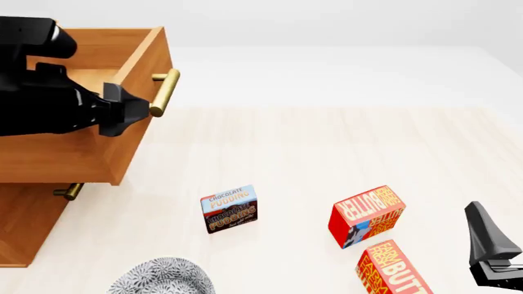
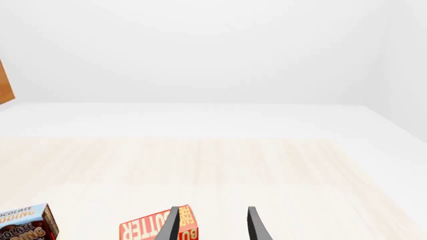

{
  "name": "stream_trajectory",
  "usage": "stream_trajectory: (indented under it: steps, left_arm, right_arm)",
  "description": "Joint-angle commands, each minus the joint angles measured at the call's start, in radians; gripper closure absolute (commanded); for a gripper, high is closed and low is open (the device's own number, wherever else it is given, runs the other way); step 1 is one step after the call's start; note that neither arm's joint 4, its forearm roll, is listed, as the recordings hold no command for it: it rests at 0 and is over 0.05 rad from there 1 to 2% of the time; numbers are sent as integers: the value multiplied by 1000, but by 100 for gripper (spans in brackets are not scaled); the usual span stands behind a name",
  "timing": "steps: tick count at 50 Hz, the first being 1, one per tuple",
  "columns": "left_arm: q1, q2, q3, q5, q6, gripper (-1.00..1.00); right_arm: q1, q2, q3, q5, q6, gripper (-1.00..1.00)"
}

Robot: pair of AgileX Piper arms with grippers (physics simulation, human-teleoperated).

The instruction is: Put the chocolate pudding in the top drawer of the cabinet and close it.

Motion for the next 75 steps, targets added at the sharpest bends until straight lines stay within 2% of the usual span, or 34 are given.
stream_trajectory:
  steps: [1, 20, 27, 45, 60, 68, 73, 75]
  left_arm:
    - [-56, 65, 34, -4, -16, -100]
    - [-91, 77, -17, 5, -26, -100]
    - [-47, 50, -107, 57, 40, -100]
    - [-49, 29, -186, 105, 52, -100]
    - [-36, 25, -300, 145, 80, -100]
    - [-42, 32, -317, 140, 107, -100]
    - [-82, 50, -358, 140, 122, -100]
    - [-56, 38, -359, 114, 193, -100]
  right_arm:
    - [0, 0, 0, 0, 0, -100]
    - [0, 0, 0, 0, 0, -100]
    - [0, 0, 0, 0, 0, -100]
    - [0, 0, 0, 0, 0, -100]
    - [0, 0, 0, 0, 0, -100]
    - [0, 0, 0, 0, 0, -100]
    - [0, 0, 0, 0, 0, -100]
    - [0, 0, 0, 0, -1, -100]
